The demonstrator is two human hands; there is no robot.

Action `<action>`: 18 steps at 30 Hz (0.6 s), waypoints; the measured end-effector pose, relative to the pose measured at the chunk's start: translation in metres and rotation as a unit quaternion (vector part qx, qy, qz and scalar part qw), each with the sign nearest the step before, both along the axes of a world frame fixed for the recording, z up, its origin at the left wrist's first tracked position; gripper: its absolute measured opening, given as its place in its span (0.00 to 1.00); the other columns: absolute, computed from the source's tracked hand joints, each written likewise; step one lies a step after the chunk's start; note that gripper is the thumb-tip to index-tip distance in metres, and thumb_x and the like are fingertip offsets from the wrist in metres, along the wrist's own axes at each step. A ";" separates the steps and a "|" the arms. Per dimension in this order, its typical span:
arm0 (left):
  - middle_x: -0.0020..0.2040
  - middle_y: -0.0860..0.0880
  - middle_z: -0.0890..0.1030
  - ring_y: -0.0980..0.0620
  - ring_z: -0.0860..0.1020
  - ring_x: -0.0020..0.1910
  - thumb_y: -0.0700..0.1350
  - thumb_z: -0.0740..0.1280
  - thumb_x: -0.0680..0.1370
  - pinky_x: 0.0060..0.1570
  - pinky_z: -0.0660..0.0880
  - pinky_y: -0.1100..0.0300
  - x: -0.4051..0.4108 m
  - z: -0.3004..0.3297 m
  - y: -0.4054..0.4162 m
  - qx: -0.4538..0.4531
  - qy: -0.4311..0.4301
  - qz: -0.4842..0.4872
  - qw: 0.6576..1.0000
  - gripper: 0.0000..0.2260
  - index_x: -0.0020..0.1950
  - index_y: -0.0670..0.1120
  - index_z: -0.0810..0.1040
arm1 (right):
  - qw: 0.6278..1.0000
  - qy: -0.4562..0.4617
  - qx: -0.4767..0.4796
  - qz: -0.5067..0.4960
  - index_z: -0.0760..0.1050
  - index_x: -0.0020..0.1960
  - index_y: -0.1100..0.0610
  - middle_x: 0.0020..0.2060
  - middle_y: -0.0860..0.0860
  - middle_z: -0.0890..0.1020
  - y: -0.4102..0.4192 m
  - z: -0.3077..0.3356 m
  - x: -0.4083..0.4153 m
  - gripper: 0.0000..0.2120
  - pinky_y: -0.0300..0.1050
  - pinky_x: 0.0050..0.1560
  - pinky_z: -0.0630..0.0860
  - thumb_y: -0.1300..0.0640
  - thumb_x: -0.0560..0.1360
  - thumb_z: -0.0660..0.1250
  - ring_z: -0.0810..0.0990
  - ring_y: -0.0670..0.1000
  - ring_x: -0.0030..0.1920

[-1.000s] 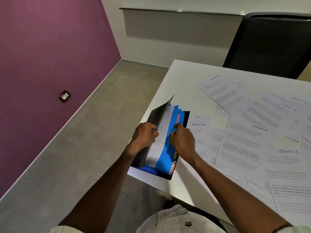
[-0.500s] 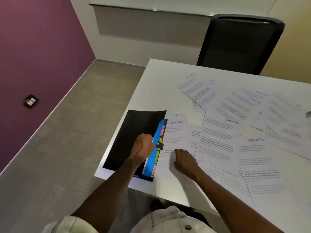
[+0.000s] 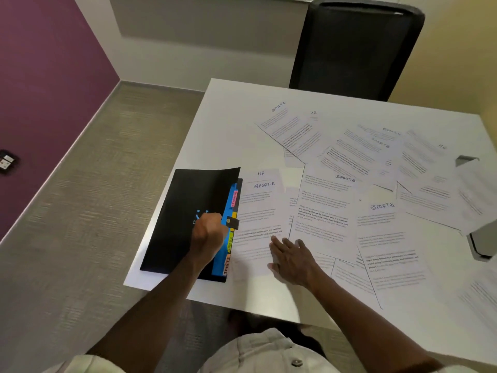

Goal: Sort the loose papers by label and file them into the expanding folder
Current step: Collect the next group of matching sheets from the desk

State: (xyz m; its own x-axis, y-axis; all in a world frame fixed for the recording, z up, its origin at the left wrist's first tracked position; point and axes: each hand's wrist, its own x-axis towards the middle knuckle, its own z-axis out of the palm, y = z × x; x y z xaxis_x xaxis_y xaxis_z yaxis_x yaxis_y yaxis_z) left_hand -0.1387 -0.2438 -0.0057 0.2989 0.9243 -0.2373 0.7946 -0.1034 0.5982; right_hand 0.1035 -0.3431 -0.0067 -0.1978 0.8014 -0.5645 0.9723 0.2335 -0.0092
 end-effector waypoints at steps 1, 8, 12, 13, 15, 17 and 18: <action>0.32 0.47 0.74 0.54 0.73 0.27 0.45 0.73 0.77 0.24 0.69 0.65 0.004 0.006 -0.002 -0.006 -0.017 0.029 0.999 0.17 0.32 0.44 0.69 | 1.000 -0.002 0.002 -0.003 0.53 0.79 0.57 0.79 0.52 0.52 -0.003 -0.001 0.007 0.31 0.60 0.71 0.58 0.40 0.81 0.48 0.56 0.56 0.77; 0.31 0.54 0.64 0.53 0.65 0.30 0.39 0.63 0.78 0.28 0.59 0.65 0.031 0.012 0.002 0.034 0.136 0.092 0.986 0.15 0.34 0.50 0.64 | 0.999 0.025 0.011 -0.028 0.61 0.76 0.56 0.78 0.51 0.57 -0.025 0.004 0.060 0.41 0.56 0.69 0.64 0.37 0.72 0.35 0.61 0.54 0.76; 0.29 0.47 0.71 0.41 0.77 0.31 0.33 0.69 0.71 0.29 0.68 0.58 0.040 0.002 -0.005 0.087 0.149 0.023 0.985 0.11 0.35 0.44 0.71 | 0.999 0.042 -0.007 -0.026 0.79 0.59 0.56 0.67 0.53 0.76 -0.031 -0.003 0.082 0.30 0.53 0.46 0.80 0.39 0.74 0.47 0.81 0.54 0.59; 0.28 0.43 0.73 0.41 0.76 0.27 0.31 0.73 0.66 0.26 0.67 0.60 0.046 -0.004 -0.008 0.096 0.149 0.034 0.984 0.11 0.33 0.42 0.72 | 0.998 0.054 -0.013 -0.025 0.81 0.53 0.55 0.62 0.53 0.80 -0.031 -0.007 0.089 0.26 0.50 0.39 0.80 0.40 0.74 0.51 0.84 0.53 0.52; 0.27 0.46 0.73 0.44 0.73 0.25 0.31 0.74 0.66 0.26 0.61 0.65 0.055 -0.016 -0.011 0.086 0.123 0.094 0.984 0.12 0.31 0.42 0.74 | 0.995 0.093 0.018 -0.009 0.80 0.52 0.56 0.61 0.54 0.80 -0.030 -0.008 0.089 0.24 0.48 0.39 0.80 0.41 0.75 0.54 0.84 0.55 0.50; 0.31 0.53 0.70 0.49 0.72 0.29 0.37 0.68 0.75 0.30 0.61 0.63 0.078 -0.015 -0.015 0.089 0.075 0.133 0.984 0.12 0.34 0.47 0.72 | 0.988 0.143 0.046 -0.033 0.76 0.62 0.58 0.67 0.55 0.75 -0.021 0.005 0.092 0.22 0.51 0.54 0.78 0.45 0.78 0.58 0.79 0.57 0.59; 0.34 0.54 0.70 0.50 0.72 0.32 0.40 0.66 0.77 0.33 0.64 0.61 0.088 -0.015 -0.011 0.075 0.061 0.157 0.983 0.10 0.37 0.48 0.71 | 0.984 0.158 0.057 -0.050 0.73 0.66 0.59 0.69 0.56 0.73 -0.017 0.010 0.093 0.21 0.52 0.60 0.76 0.48 0.78 0.60 0.76 0.57 0.64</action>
